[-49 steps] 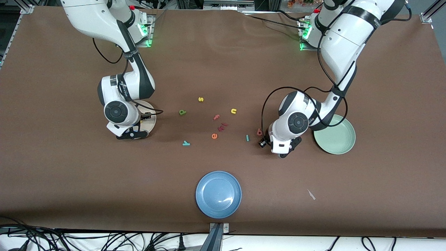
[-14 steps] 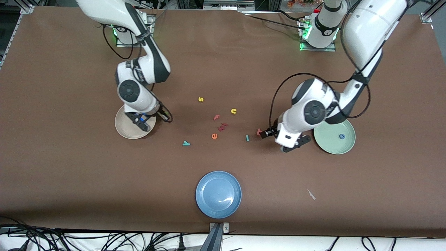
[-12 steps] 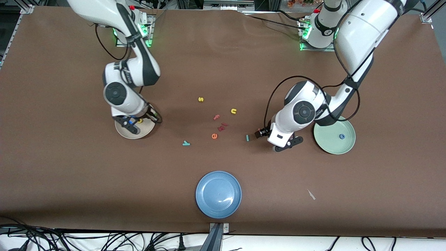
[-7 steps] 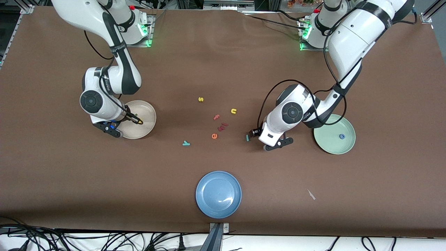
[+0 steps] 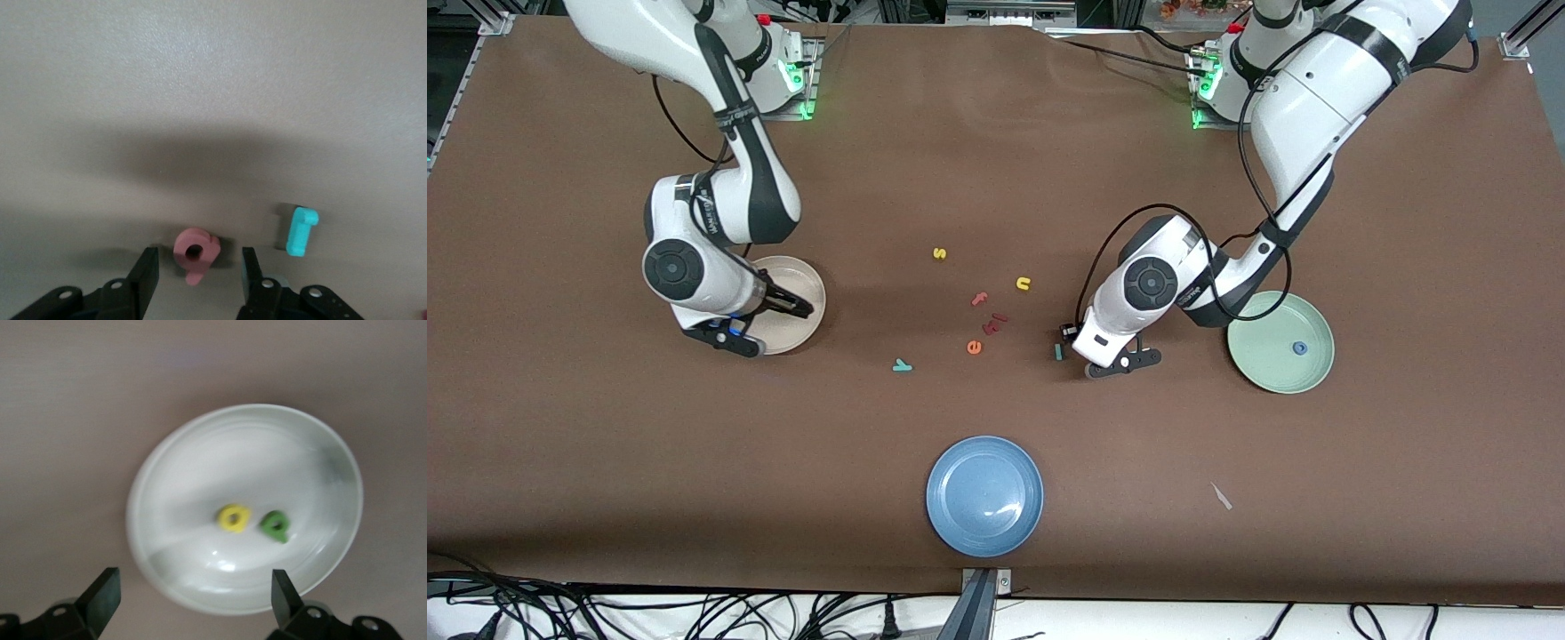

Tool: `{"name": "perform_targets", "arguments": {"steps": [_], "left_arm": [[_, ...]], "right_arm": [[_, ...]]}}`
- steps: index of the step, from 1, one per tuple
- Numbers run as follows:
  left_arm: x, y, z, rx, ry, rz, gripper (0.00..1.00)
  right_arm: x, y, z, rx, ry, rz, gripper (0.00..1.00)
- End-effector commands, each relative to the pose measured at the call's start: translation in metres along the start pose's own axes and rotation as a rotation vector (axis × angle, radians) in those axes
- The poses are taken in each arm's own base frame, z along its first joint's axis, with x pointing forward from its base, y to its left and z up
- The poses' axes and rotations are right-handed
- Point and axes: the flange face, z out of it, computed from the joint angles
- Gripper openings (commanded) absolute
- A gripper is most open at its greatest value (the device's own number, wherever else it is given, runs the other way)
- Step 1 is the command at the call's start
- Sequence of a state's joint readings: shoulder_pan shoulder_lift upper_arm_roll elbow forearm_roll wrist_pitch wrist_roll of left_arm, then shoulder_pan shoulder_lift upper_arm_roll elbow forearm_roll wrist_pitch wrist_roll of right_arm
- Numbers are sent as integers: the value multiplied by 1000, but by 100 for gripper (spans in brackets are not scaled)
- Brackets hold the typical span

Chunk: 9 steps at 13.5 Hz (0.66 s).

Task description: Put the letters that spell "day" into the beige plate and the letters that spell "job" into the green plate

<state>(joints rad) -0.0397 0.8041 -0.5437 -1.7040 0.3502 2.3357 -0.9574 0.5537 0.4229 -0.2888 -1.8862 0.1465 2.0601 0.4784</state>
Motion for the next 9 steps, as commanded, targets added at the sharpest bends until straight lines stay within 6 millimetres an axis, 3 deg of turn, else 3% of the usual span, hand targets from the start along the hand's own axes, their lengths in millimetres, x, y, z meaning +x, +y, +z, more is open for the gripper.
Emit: {"name": "perform_targets", "arguments": {"steps": [1, 3, 5, 7, 9], "left_arm": [[3, -1, 5, 18, 23, 12, 55], [3, -1, 4, 16, 24, 9, 47], [2, -1, 5, 21, 21, 9, 34], [2, -1, 6, 25, 18, 7, 28], [2, -1, 5, 25, 20, 4, 24]], "right_arm": [[15, -21, -33, 6, 21, -25, 100], [37, -38, -46, 15, 72, -36, 100], [39, -51, -45, 37, 77, 120, 100], [39, -68, -23, 24, 76, 349, 100], [35, -84, -16, 52, 102, 557, 100]]}}
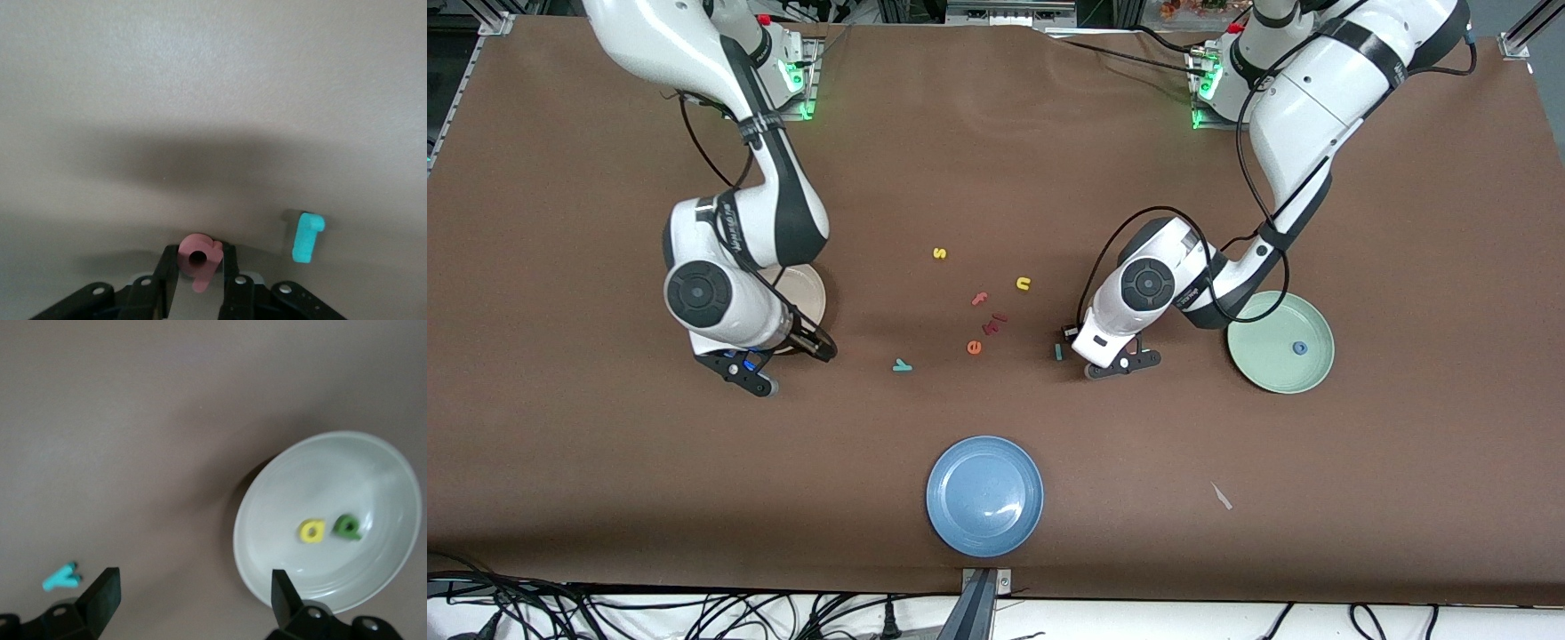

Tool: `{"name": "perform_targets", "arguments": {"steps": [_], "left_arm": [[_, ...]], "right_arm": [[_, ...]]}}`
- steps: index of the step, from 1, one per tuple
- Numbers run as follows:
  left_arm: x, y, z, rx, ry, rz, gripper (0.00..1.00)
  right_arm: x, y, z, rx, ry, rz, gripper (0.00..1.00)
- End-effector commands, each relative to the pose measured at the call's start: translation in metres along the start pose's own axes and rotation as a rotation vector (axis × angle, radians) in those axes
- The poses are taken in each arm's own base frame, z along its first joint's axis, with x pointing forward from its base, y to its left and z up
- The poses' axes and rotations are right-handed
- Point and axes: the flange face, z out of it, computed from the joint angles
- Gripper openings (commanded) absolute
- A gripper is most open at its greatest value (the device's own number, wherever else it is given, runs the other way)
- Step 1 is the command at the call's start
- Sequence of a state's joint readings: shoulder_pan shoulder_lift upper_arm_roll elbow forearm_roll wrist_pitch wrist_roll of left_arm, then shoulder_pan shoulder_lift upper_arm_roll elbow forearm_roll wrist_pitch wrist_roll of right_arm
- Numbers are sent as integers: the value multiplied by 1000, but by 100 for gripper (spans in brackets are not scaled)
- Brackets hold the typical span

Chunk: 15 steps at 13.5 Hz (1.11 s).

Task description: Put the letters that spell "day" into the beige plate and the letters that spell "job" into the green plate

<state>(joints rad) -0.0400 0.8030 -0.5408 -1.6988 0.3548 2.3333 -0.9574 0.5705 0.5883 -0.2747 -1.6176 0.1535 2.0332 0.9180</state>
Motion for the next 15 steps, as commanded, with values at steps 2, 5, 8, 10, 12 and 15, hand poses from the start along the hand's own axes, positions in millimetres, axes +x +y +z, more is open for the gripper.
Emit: {"name": "perform_targets", "arguments": {"steps": [2, 5, 8, 10, 12, 15], "left_arm": [[6, -4, -5, 19, 25, -11, 23], [17, -17, -47, 60, 39, -30, 23], [38, -64, -107, 128, 14, -36, 23], [60, -123, -130, 156, -65, -5, 23], [80, -193, -146, 157, -156, 37, 23], [96, -271, -138, 149, -240, 100, 23]], "right_arm": [[-40, -47, 20, 45, 51, 302, 100], [-72, -74, 38, 106, 79, 474, 100], [-77, -87, 50, 187, 102, 539, 82], [-76, -87, 71, 168, 103, 543, 67], [-76, -90, 72, 201, 59, 578, 53], [-83, -93, 83, 192, 42, 591, 57]]}}
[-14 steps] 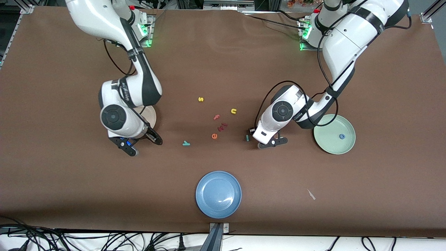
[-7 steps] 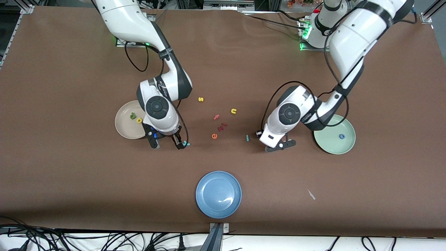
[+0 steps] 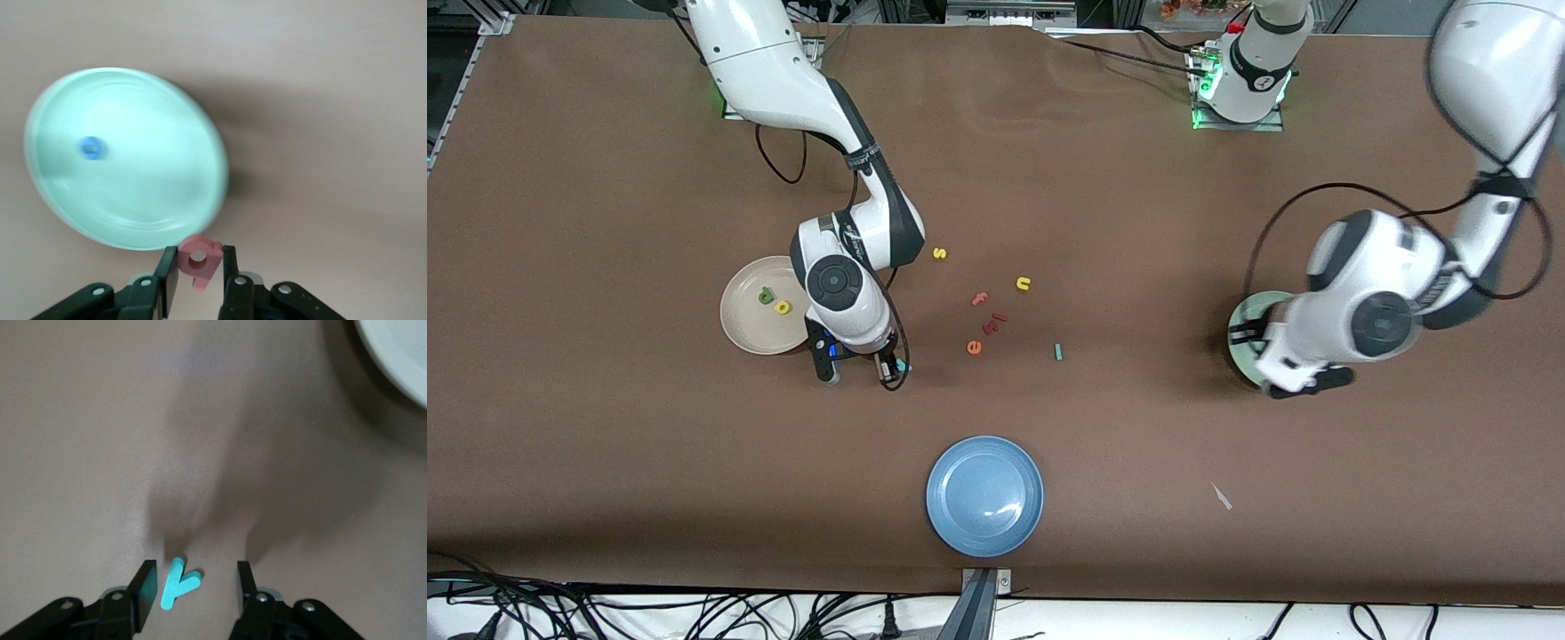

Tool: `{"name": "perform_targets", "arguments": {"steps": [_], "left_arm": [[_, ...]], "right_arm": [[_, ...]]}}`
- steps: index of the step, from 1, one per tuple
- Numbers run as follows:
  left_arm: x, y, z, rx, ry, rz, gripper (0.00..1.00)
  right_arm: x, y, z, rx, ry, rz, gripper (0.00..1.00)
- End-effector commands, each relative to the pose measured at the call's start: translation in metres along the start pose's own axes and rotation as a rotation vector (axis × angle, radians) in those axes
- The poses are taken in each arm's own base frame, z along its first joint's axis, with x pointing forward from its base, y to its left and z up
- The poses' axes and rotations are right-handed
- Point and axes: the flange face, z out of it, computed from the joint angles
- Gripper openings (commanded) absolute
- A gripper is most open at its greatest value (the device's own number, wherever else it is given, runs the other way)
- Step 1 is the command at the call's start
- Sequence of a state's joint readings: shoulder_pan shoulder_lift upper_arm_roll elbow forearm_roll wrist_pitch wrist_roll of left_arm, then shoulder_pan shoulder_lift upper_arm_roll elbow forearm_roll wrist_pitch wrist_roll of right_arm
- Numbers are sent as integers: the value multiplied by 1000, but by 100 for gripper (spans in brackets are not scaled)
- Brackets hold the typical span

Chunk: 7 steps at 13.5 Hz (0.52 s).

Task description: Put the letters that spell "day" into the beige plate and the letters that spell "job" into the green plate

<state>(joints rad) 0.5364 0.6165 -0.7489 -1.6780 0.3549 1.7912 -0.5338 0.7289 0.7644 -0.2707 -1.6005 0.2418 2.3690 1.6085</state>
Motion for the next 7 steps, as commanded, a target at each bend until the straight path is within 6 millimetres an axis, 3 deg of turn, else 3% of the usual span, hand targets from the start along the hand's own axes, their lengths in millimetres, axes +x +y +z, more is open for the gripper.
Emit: {"name": "perform_targets", "arguments": {"steps": [1, 3, 5, 6, 7], "left_arm": [[-1, -38, 26, 10, -50, 88, 23], [2, -57, 48, -16, -45, 109, 24], [0, -54, 69, -21, -19, 124, 30], [0, -53, 71, -19, -15, 127, 40], [1, -56, 71, -22, -15, 123, 60]], "right_arm": [[-9, -4, 5, 6, -9, 18, 57], [-9, -5, 6, 20, -14, 27, 57], [-19, -4, 10, 31, -16, 17, 57], [-21, -3, 11, 30, -16, 28, 57], [-21, -3, 13, 27, -14, 47, 57]]}}
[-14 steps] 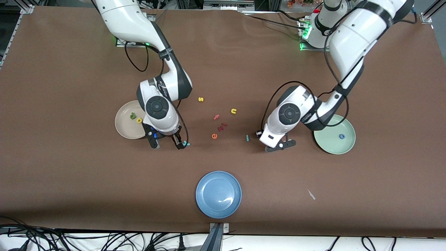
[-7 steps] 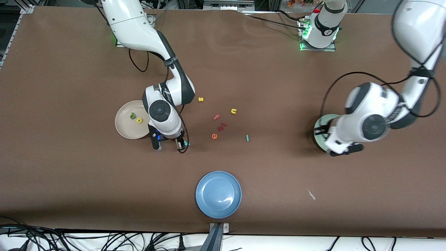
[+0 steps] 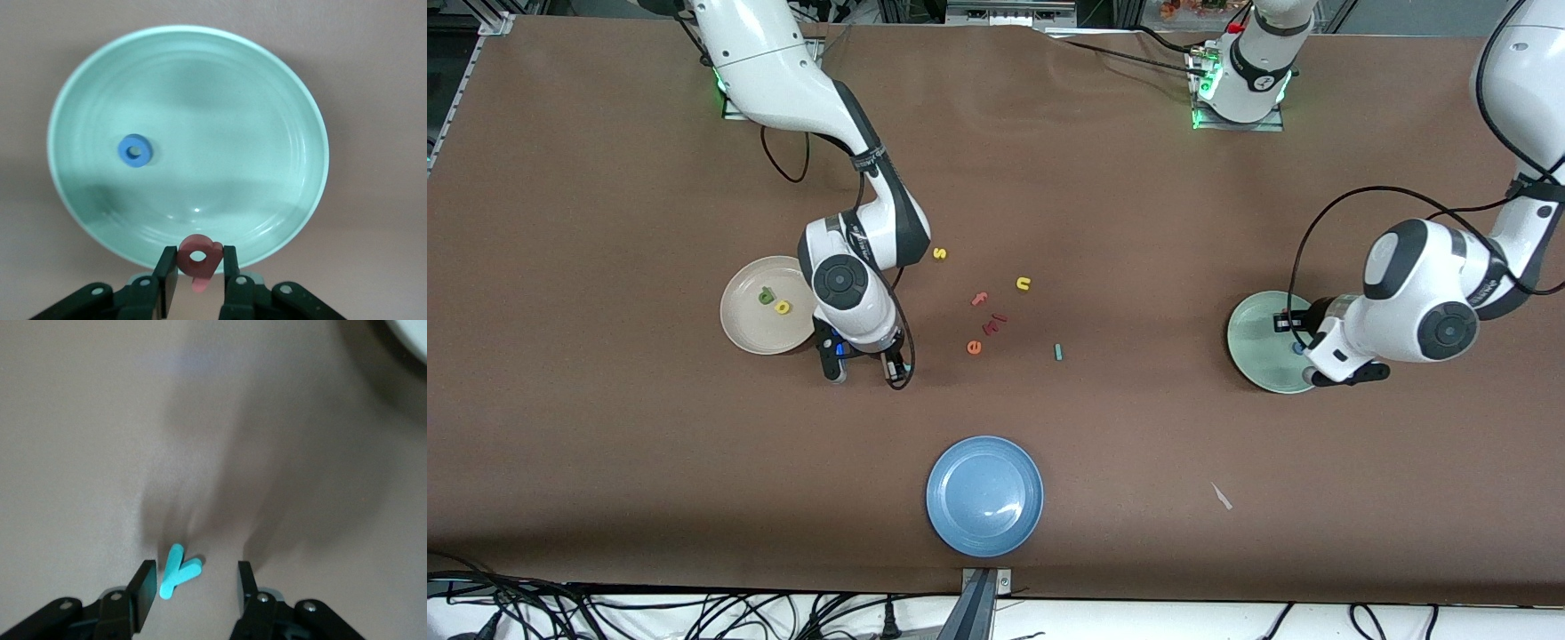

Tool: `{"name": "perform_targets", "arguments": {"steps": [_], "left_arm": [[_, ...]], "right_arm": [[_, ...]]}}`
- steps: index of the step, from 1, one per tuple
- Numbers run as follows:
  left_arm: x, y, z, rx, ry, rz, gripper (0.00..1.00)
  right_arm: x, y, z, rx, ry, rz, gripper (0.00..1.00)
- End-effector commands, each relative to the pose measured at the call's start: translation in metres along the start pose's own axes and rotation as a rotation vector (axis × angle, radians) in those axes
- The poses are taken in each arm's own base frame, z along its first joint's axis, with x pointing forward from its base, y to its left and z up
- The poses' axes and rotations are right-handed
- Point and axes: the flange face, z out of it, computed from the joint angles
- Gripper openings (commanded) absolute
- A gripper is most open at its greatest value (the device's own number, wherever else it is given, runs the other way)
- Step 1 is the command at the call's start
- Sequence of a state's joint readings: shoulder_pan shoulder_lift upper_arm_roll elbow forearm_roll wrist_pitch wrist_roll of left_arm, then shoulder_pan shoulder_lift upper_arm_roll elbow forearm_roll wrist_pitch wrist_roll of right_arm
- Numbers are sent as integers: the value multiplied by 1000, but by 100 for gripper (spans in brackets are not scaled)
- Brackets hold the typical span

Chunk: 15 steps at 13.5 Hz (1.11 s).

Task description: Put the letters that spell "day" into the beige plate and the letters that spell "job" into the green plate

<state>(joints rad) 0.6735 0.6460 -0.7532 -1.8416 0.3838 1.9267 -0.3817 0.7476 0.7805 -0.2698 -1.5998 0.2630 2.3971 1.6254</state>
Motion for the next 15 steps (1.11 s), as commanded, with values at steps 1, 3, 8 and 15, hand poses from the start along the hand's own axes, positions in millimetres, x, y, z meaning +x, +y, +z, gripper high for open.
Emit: {"name": "perform_targets", "arguments": {"steps": [1, 3, 8, 15], "left_arm": [[-3, -3, -2, 21, 25, 21, 97], [-4, -4, -12, 25, 34, 4, 100], [-19, 100, -73, -83, 118, -235, 100], [-28, 300, -41, -147, 230, -291, 94]], "right_arm": [[-8, -4, 5, 15, -2, 33, 57], [-8, -5, 5, 28, 1, 30, 57], [-8, -7, 10, 58, 7, 26, 56], [-7, -6, 15, 53, 10, 17, 37]]}}
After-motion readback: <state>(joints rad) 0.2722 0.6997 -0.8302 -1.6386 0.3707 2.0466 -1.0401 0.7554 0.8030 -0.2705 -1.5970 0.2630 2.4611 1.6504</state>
